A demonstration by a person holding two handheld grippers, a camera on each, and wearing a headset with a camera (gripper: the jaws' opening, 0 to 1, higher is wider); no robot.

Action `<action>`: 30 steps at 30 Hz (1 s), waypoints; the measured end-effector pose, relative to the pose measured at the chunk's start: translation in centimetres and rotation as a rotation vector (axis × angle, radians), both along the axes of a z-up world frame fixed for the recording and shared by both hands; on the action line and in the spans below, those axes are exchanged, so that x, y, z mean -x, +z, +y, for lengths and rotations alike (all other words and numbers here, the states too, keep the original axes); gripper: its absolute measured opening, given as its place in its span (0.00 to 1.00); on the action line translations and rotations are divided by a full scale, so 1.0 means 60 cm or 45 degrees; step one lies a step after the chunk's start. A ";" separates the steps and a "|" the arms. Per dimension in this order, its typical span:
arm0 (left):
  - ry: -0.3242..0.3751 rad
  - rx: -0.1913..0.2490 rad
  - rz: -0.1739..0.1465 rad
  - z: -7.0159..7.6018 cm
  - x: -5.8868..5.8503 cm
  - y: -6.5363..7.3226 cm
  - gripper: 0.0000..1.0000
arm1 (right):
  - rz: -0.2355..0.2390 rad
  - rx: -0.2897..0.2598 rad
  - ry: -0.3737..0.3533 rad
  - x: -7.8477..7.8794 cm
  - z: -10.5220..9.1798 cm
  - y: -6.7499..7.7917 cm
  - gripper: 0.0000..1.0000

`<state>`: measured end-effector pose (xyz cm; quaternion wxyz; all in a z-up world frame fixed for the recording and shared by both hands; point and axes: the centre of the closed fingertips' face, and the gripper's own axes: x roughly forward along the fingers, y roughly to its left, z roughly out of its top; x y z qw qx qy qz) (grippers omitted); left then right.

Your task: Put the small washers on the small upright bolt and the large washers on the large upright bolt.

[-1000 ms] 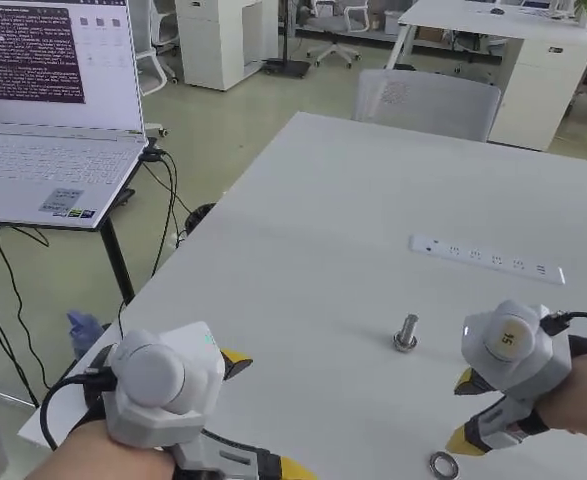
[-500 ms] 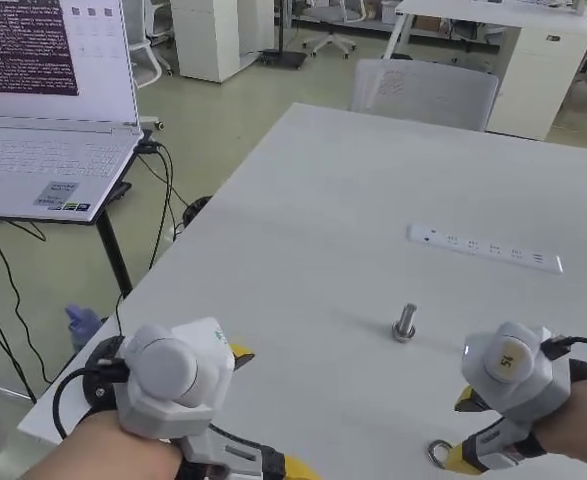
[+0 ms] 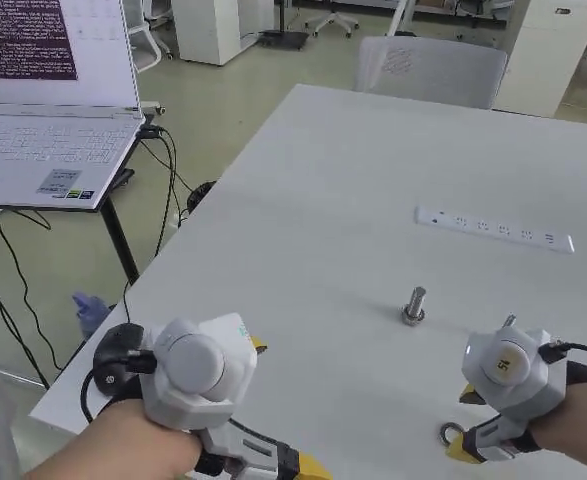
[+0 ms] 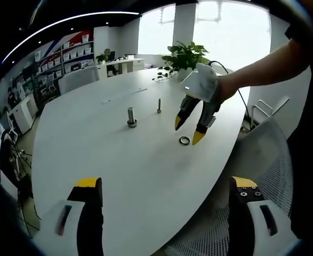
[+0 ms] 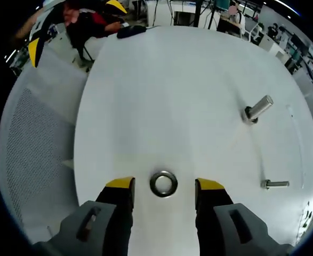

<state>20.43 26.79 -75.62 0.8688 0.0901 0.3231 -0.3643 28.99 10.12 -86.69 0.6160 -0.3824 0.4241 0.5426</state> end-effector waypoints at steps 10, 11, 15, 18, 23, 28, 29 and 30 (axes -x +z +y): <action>-0.020 -0.008 0.013 -0.001 0.005 -0.005 0.99 | -0.009 0.031 -0.003 0.003 -0.009 -0.020 0.46; -0.019 -0.010 0.012 -0.001 0.004 -0.005 0.99 | -0.010 0.034 -0.002 0.002 -0.010 -0.021 0.46; -0.007 0.015 0.000 -0.002 0.000 0.002 0.99 | -0.004 0.021 -0.008 0.001 -0.011 -0.021 0.46; -0.011 0.012 0.000 -0.002 0.001 0.001 0.98 | 0.008 0.016 -0.015 0.002 -0.011 -0.022 0.45; -0.006 0.018 0.006 -0.003 0.003 -0.001 0.96 | 0.012 0.039 0.002 0.004 -0.012 -0.022 0.38; -0.003 0.031 0.000 -0.005 0.005 0.000 0.95 | 0.014 0.074 0.008 0.003 -0.011 -0.021 0.34; 0.003 0.039 0.000 -0.004 0.005 0.001 0.94 | 0.015 0.091 0.018 0.003 -0.011 -0.021 0.33; 0.004 0.040 0.001 -0.003 0.005 0.000 0.94 | 0.016 0.101 0.021 0.004 -0.011 -0.021 0.32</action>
